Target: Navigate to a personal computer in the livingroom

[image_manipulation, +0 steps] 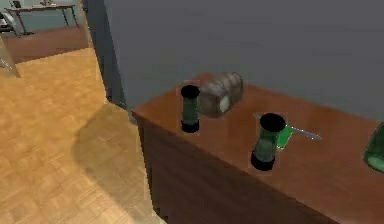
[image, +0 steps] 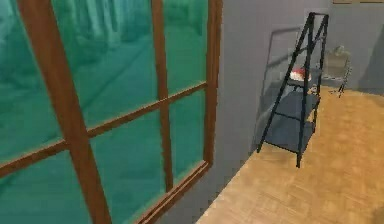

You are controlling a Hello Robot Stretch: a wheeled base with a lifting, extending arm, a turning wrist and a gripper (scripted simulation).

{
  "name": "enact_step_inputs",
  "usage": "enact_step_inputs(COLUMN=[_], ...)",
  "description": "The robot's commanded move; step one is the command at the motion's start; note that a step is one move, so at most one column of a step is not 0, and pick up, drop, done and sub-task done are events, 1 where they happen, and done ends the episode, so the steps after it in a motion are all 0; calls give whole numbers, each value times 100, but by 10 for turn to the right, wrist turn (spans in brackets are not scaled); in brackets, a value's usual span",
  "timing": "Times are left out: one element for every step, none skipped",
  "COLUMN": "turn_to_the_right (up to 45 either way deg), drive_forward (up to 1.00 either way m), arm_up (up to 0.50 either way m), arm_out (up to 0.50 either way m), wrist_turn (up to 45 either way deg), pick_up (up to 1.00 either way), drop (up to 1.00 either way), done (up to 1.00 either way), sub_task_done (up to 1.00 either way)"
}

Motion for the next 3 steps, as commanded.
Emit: enact_step_inputs(turn_to_the_right=[450, 30, 0], drive_forward=[0, 0, 100], arm_up=[0, 0, 0], arm_out=[0, 0, 0], wrist_turn=[0, 0, 0], pick_up=[0, 0, 0], drop=[0, 0, 0], done=[0, 0, 0], sub_task_done=[0, 0, 0])
